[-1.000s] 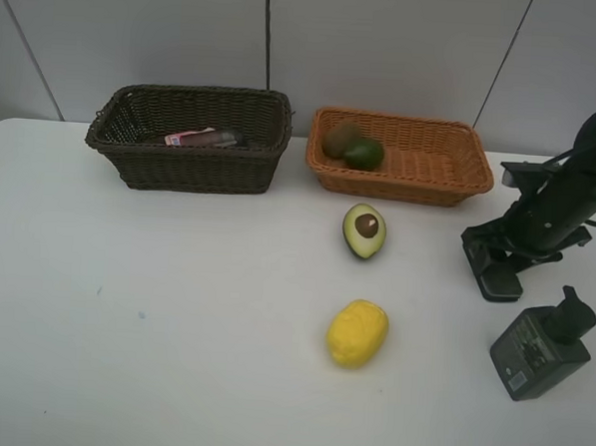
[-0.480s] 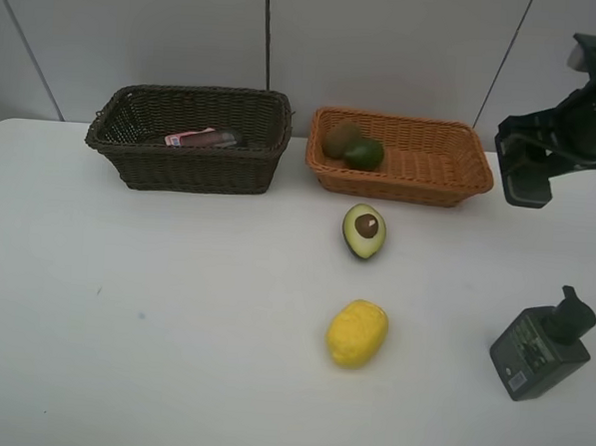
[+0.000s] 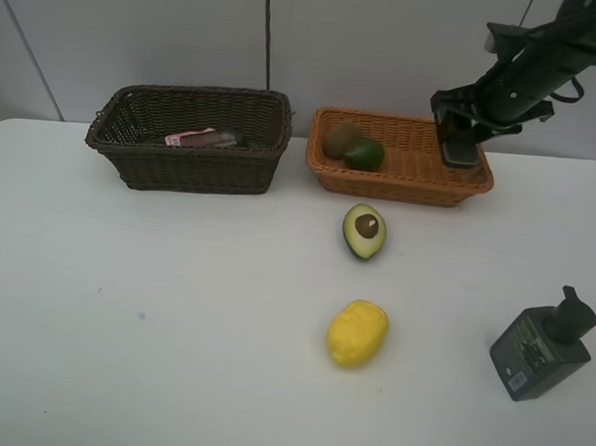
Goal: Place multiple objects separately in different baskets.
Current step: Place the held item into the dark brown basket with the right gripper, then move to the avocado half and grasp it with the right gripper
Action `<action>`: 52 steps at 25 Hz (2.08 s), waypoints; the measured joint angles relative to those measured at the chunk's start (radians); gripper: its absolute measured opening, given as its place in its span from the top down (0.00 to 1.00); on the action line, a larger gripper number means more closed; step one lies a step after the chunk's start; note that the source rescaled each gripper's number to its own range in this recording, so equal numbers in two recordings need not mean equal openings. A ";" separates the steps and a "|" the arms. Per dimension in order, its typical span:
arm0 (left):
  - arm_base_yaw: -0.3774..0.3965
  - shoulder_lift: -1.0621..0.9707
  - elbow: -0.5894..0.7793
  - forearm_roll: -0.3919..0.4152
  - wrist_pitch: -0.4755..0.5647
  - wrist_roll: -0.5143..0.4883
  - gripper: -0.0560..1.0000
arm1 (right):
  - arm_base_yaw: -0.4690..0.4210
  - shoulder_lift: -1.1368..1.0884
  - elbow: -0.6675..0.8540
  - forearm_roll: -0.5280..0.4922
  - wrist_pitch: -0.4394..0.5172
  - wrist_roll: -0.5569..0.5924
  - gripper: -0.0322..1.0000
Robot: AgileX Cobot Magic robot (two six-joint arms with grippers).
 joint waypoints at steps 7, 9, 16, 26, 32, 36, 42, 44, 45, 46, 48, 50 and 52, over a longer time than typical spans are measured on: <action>0.000 0.000 0.000 0.000 0.000 0.000 0.00 | 0.055 0.087 -0.098 -0.003 0.010 0.000 0.73; 0.000 0.000 0.000 0.000 0.000 0.000 0.00 | 0.094 0.087 -0.118 -0.003 0.006 0.000 0.73; 0.000 0.000 0.000 0.000 0.000 0.000 0.00 | 0.296 0.121 -0.285 0.000 -0.024 0.000 0.73; 0.000 0.000 0.000 0.000 0.000 0.000 0.00 | 0.492 0.353 -0.625 0.032 -0.023 0.000 0.73; 0.000 0.000 0.000 0.000 0.000 0.000 0.00 | 0.511 0.442 -0.654 0.055 -0.030 0.001 0.73; 0.000 0.000 0.000 0.000 0.000 0.000 0.00 | 0.510 0.445 -0.658 0.054 -0.030 0.001 0.71; 0.000 0.000 0.000 0.000 0.000 0.000 0.00 | 0.510 0.440 -0.662 0.049 0.043 0.001 0.06; 0.000 0.000 0.000 0.000 0.000 0.000 0.00 | 0.510 0.428 -0.667 0.046 0.093 0.001 0.03; 0.000 0.000 0.000 0.000 0.000 0.000 0.00 | 0.510 0.414 -0.667 0.046 0.127 0.001 0.03; 0.000 0.000 0.000 0.000 0.000 0.000 0.00 | 0.510 0.394 -0.667 0.046 0.168 0.001 0.02; 0.000 0.000 0.000 0.000 0.000 0.000 0.00 | 0.510 0.345 -0.669 0.041 0.272 0.001 0.02; 0.000 0.000 0.000 0.000 0.000 0.000 0.00 | 0.510 0.286 -0.673 0.038 0.430 0.010 0.00; 0.000 0.000 0.000 0.000 0.000 0.000 0.00 | 0.510 0.239 -0.672 0.037 0.524 0.043 0.00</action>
